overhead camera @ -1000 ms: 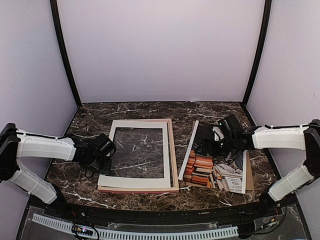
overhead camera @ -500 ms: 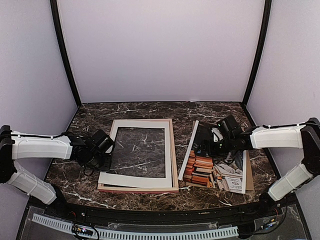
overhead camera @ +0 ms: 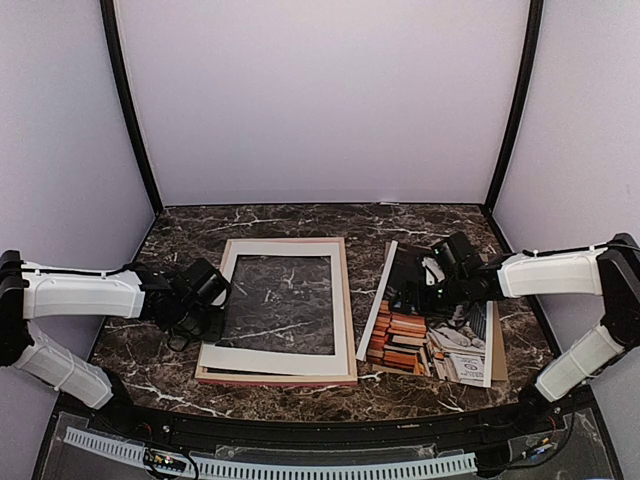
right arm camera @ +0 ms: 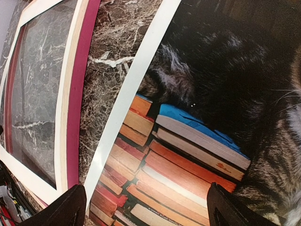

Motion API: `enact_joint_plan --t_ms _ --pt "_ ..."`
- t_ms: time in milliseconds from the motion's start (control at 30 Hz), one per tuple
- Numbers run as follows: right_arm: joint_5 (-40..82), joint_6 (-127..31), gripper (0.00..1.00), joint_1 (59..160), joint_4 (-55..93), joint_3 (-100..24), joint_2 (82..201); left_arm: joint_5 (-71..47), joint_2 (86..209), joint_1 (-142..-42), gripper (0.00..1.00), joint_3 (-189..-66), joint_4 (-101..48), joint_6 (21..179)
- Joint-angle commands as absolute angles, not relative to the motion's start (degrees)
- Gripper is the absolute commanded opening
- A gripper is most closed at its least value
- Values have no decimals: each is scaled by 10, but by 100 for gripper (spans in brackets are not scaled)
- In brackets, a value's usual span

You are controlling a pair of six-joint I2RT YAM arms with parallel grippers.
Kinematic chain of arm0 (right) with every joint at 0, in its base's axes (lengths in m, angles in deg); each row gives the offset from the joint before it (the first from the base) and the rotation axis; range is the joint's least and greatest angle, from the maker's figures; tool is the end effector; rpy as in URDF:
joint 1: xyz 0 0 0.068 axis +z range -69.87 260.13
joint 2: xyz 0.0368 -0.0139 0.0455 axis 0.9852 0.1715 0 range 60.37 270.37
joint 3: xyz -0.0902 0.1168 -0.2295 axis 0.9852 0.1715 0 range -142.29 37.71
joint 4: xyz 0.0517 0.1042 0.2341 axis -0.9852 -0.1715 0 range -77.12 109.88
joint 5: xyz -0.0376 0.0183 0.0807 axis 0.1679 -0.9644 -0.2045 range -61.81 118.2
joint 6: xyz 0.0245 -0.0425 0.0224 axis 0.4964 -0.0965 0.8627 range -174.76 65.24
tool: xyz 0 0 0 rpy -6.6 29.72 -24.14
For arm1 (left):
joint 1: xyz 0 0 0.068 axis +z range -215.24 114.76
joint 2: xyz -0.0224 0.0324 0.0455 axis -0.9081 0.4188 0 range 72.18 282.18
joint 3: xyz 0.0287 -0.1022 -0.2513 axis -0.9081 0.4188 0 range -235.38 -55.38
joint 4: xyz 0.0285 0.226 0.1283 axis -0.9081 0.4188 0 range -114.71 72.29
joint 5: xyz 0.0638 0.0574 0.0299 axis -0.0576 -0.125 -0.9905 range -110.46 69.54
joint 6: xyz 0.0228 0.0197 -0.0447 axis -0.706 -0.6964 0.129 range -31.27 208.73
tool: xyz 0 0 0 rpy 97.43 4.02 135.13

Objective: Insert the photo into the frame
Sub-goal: Adjust the mat board under the glass panel.

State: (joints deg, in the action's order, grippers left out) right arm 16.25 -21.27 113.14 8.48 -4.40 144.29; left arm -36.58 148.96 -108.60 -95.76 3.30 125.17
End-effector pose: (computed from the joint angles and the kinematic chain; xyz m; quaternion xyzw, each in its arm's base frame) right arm 0.2305 0.1586 0.1703 -0.0289 0.9439 0.2547 0.2083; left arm 0.1806 -0.1571 0.1759 0.0272 0.9657 -0.0357 0.2559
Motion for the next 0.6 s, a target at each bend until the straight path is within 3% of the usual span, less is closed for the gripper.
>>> enact_joint_plan --t_ms 0,333,567 --pt "161 -214 90 1137 108 -56 1449 -356 1487 -1090 31 -967 34 1259" --pt "161 -213 90 1137 114 -48 1451 -353 1498 -1094 37 -958 21 1267" --pt "160 -212 90 1139 116 -45 1452 -358 1502 -1095 49 -962 23 1264"
